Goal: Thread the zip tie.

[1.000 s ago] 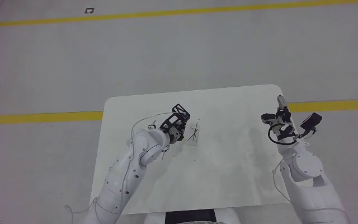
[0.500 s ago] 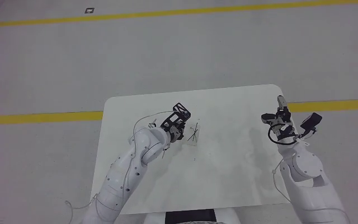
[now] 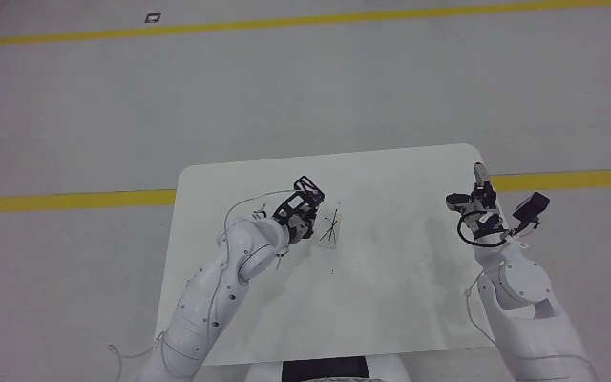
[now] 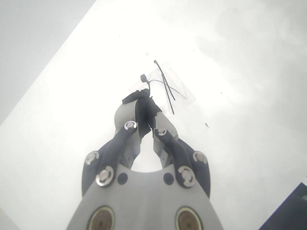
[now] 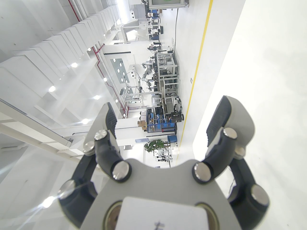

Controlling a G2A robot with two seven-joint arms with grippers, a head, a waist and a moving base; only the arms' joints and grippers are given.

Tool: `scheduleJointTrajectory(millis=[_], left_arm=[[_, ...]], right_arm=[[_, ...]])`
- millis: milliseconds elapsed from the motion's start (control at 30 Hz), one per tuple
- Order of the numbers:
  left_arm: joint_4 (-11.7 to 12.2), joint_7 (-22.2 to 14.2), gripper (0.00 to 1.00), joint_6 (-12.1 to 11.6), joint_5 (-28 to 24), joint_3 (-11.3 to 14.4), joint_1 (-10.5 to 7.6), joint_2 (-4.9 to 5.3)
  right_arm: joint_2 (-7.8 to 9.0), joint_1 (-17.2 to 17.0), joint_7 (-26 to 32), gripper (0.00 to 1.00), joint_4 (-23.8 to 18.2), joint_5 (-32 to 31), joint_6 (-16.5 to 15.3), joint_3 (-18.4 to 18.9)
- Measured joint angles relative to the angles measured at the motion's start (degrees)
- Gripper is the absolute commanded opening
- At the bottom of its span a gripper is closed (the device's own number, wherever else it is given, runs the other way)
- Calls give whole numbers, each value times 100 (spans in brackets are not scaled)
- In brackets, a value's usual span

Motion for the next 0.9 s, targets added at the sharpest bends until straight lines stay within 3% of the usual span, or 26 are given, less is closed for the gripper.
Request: scheduleJointTrajectory(millis=[433,900], left_arm=[[-162,35,0,-3,75,62,32,110],[-178,33,0,9,120,71,38,113]], right_arm=[[0,0,0,100,0,0,0,0],[0,0,0,100,0,0,0,0]])
